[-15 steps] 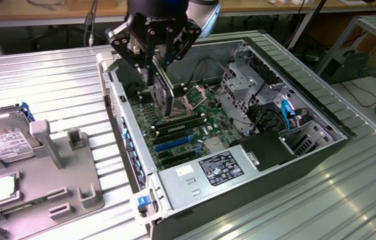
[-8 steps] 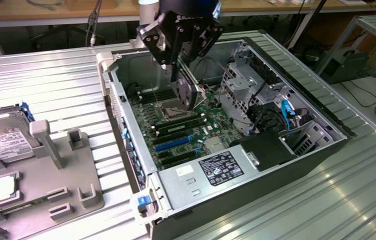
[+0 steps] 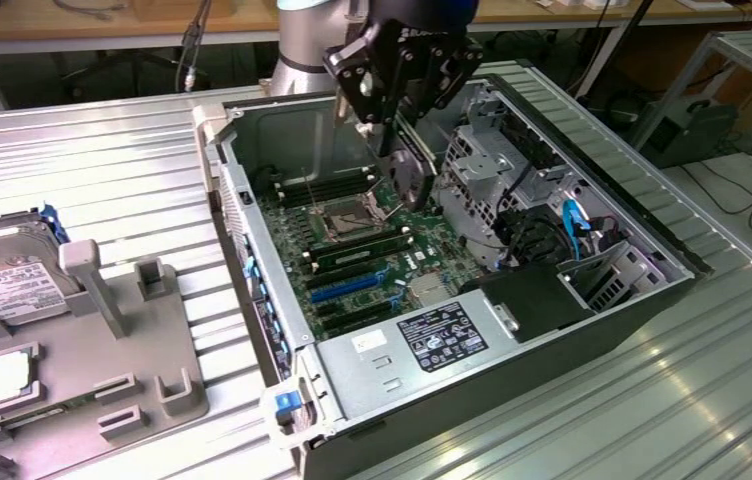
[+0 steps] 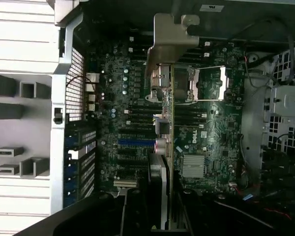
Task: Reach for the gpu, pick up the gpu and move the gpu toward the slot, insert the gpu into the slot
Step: 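Pick up the gpu and move the gpu toward the slot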
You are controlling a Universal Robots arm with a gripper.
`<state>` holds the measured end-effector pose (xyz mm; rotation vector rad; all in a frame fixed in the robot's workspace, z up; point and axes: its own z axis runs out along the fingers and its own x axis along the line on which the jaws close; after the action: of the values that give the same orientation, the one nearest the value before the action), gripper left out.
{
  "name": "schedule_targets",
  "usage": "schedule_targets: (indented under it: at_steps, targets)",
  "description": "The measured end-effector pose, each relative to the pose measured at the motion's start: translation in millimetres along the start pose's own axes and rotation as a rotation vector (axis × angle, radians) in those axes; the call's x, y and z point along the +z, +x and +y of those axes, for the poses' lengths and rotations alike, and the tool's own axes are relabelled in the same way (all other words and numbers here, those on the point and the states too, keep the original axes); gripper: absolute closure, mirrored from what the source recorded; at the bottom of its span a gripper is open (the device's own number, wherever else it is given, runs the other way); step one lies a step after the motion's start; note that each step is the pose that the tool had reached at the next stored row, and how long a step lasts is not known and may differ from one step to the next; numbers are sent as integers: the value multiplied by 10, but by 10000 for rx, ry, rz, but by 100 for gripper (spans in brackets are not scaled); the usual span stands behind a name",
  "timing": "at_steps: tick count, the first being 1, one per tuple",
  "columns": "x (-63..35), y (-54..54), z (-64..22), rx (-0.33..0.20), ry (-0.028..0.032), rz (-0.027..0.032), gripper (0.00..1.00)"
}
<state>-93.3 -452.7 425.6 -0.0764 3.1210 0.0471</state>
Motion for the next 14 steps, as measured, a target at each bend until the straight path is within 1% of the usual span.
schedule_targets:
  at_steps: [3,12,14]
  targets:
    - [3,-151,-8,1,0,-1,72]
    - [10,-556,-28,3,0,-1,72]
    - [11,-580,-29,4,0,0,72]
